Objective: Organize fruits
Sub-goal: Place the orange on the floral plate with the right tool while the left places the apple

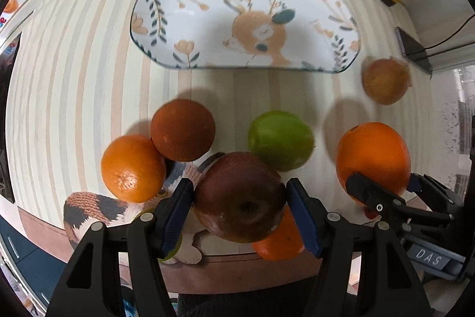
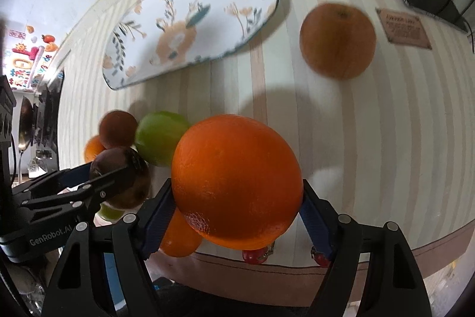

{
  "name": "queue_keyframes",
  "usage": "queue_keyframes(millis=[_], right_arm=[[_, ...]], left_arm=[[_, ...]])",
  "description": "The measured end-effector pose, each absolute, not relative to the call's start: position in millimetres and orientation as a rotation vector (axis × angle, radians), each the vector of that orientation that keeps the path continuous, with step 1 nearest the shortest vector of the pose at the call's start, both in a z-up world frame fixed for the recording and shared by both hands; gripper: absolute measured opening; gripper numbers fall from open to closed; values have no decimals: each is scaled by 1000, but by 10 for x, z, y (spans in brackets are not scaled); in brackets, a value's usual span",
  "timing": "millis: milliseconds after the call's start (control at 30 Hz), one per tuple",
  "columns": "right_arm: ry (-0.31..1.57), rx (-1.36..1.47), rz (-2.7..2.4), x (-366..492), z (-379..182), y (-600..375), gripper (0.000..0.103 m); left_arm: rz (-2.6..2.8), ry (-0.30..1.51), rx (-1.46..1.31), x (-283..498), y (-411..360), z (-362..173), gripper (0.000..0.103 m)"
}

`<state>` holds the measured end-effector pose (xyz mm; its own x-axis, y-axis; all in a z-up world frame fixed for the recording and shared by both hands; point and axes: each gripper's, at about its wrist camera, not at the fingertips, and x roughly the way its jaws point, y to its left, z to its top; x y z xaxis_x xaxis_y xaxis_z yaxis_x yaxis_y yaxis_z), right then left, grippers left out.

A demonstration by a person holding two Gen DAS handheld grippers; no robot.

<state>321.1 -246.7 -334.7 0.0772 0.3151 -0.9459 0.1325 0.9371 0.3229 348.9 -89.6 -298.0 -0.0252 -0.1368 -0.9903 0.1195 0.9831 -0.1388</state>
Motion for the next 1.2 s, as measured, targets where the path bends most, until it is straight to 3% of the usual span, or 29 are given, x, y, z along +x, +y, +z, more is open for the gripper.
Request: queue_keyframes(millis=[233, 367, 733, 1067, 1133, 1200], right_arm=[[1397, 408, 153, 3489, -2845, -2590, 81], [1338, 412, 124, 3888, -2657, -2644, 81], [1341, 461, 15, 4881, -3214, -2420, 81], [1364, 429, 64, 5005, -3495, -2324, 83], [1352, 446, 76, 5013, -3489, -2347, 85], [1338, 445, 83, 5004, -3429, -2366, 96]], left_arm=[[-275, 1477, -136, 3899, -865, -2313, 63], [-262, 1430, -155, 4421, -850, -2214, 63], [-234, 1623, -202, 5563, -755, -3060, 63], [-251, 1713, -263, 5715, -823, -3347, 61], [-252, 1701, -244, 5731, -859, -3293, 61], [-262, 1680, -211, 5744, -911, -3218, 61]])
